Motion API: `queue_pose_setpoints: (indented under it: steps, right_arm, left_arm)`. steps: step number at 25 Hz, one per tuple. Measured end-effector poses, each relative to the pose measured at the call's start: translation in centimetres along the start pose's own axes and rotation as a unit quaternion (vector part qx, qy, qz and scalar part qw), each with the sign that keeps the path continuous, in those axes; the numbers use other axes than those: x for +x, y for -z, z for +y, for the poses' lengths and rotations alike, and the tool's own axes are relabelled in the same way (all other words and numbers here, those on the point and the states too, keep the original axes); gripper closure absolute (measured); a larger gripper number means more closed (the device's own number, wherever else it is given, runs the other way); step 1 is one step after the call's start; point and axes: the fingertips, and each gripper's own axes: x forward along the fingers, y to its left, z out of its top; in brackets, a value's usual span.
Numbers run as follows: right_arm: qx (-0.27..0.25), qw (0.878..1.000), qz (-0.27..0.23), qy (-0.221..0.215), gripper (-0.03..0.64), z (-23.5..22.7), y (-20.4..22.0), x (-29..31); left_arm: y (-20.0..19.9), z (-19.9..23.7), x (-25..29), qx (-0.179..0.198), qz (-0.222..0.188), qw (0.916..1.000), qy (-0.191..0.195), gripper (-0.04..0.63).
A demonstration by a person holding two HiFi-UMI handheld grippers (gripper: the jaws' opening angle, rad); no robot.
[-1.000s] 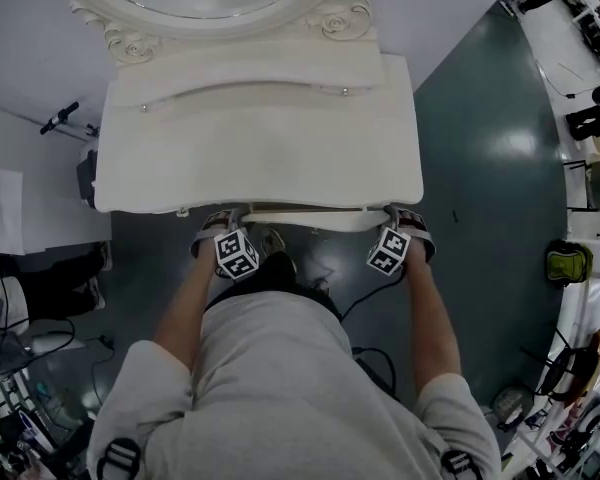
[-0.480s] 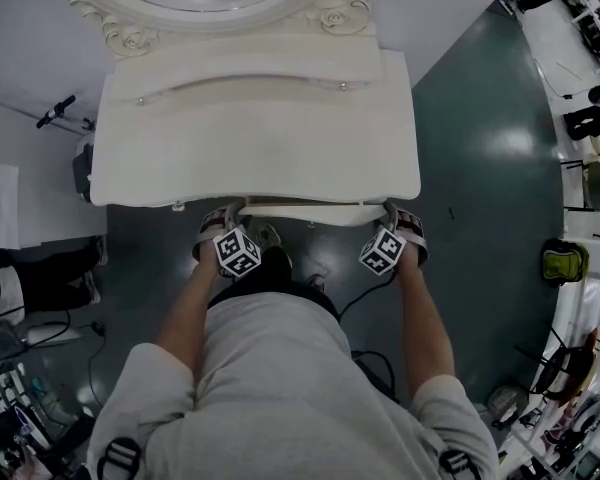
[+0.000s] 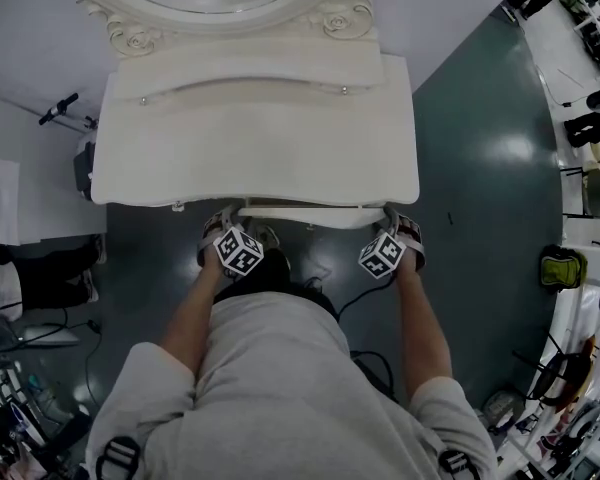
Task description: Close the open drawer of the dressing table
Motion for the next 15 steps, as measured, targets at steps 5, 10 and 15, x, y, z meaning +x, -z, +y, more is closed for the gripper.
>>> queue_pose_setpoints:
  steps: [5, 10, 15]
  right_arm:
    - [0.024, 1.000, -0.005, 0.001, 0.409, 0.0, 0.1, 0.0]
    - [0.075, 0.997, -0.020, 0.004, 0.410, -0.4, 0.3, 0.1]
    - [0.114, 0.993, -0.029, 0.014, 0.413, -0.7, 0.1, 0.2]
  left_arm:
    - [0.1, 0.2, -0.1, -0.053, 0.001, 0.9986, 0.002, 0.445]
    - [0.1, 0.5, 0.1, -0.099, -0.005, 0.9949, 0.016, 0.443]
    - [0.0, 1.0, 0.4, -0.127, -0.003, 0.9917, 0.018, 0.442]
